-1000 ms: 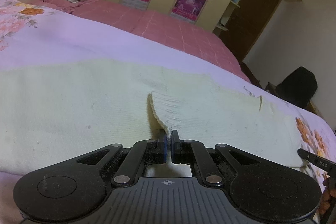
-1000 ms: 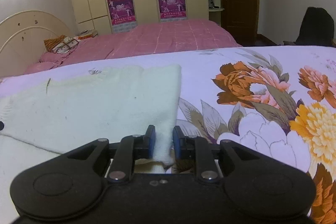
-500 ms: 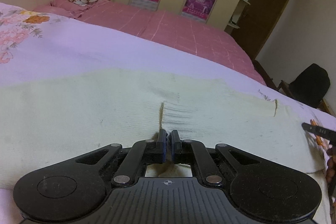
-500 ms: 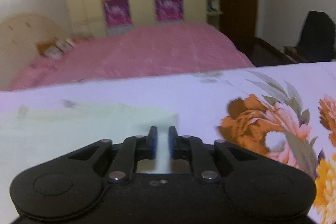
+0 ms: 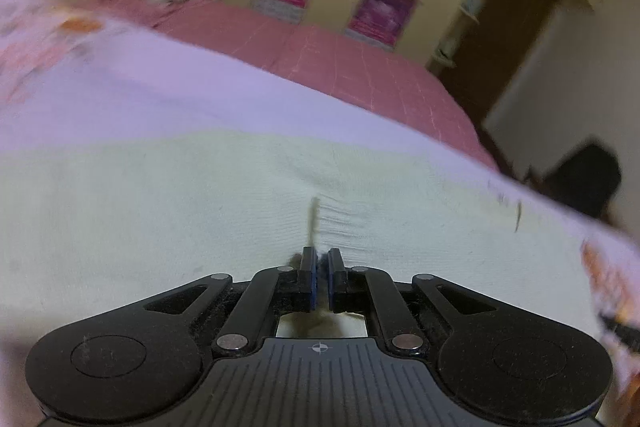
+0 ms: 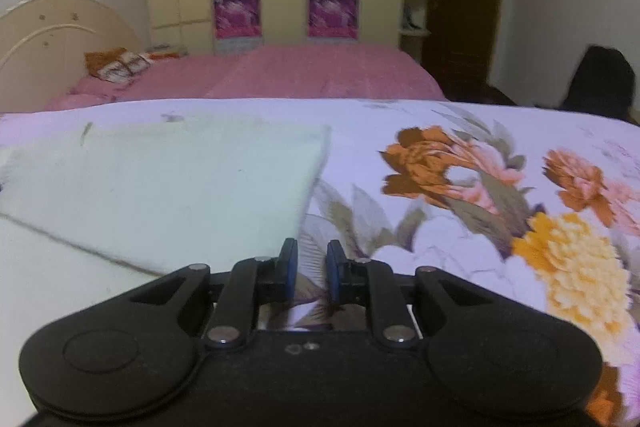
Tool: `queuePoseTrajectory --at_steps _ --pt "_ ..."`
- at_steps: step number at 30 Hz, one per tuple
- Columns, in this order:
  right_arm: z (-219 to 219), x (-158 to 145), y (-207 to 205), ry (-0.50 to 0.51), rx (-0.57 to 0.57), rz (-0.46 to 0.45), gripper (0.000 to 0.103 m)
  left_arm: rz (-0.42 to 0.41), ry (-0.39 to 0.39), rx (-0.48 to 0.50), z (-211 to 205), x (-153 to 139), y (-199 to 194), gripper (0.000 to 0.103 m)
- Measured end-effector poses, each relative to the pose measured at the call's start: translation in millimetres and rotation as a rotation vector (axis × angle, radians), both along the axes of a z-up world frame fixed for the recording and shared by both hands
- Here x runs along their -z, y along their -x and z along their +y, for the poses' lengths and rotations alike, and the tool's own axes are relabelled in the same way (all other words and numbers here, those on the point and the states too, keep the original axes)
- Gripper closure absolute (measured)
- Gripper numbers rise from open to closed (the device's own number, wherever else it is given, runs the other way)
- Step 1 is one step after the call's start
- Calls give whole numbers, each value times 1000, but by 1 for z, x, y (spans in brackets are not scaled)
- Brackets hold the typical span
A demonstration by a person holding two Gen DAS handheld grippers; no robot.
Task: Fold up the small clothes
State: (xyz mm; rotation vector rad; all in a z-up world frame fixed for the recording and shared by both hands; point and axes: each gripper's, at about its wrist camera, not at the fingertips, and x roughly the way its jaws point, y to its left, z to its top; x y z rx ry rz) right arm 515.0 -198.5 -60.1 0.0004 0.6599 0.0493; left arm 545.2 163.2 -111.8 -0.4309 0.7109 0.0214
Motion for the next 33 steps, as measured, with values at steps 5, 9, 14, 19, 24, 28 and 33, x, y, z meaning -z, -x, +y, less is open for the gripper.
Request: queuePoseTrajectory --at_steps 5,9,14,19,24,28,33 --pt "3 -29 24 -29 -47 -71 74 -93 16 -152 42 -12 74 33" --pt "16 -25 42 -1 -106 -19 72 -80 71 -264 88 -3 135 44" --pt "33 -18 55 -36 -141 39 72 -85 293 -490 159 24 192 64" --pt "51 -20 51 -114 -124 69 72 -159 427 -639 197 42 211 65" --pt "76 -25 47 -136 -143 70 72 -218 486 -715 211 49 205 65" --pt "89 -25 45 -129 -157 73 72 -269 480 -794 217 45 215 65" --pt "90 -21 41 -141 -140 81 72 -224 446 -804 230 51 213 101"
